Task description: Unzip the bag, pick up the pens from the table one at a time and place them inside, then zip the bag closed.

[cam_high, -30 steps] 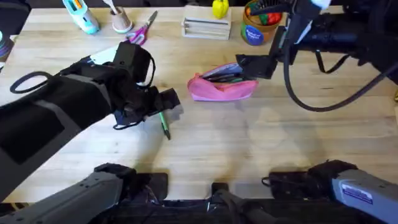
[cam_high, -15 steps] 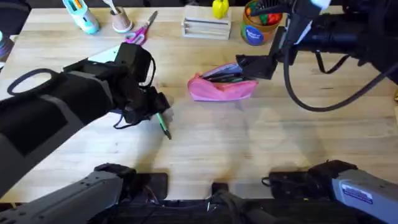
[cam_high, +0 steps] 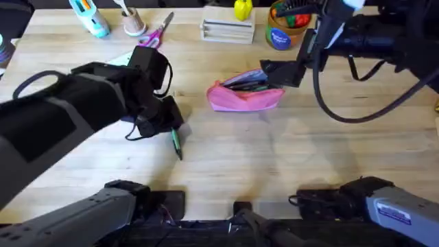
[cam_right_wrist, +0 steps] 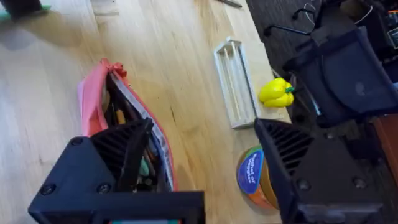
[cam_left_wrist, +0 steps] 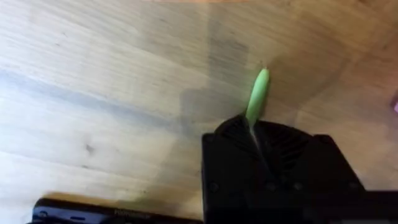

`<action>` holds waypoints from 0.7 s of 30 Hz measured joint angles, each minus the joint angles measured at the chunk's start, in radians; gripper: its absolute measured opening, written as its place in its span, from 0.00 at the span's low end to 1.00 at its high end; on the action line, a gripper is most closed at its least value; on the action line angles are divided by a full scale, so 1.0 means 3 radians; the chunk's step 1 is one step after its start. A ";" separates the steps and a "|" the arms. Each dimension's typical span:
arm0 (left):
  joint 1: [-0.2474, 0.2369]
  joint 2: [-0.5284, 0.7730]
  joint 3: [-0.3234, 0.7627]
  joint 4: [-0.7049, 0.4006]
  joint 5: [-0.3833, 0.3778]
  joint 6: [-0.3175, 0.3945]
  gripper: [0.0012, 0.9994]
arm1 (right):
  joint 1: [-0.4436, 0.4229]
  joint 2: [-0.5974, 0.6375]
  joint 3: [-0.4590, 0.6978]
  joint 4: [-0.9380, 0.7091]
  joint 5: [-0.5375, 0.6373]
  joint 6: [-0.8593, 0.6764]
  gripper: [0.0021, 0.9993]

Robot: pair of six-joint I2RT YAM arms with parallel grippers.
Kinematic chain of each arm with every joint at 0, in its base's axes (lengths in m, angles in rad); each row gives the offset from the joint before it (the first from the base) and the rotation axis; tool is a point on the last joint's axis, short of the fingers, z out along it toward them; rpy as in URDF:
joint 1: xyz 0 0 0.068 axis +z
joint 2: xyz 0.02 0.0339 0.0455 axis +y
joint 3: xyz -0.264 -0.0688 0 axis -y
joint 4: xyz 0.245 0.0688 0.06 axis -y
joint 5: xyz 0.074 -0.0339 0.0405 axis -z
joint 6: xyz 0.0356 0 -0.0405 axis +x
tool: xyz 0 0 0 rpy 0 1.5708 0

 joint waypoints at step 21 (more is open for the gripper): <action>-0.0637 0.0140 0.1496 0.1377 0.1739 0.2633 0.04 | -0.0056 -0.0439 0.0000 -0.0034 -0.0002 0.0065 0.99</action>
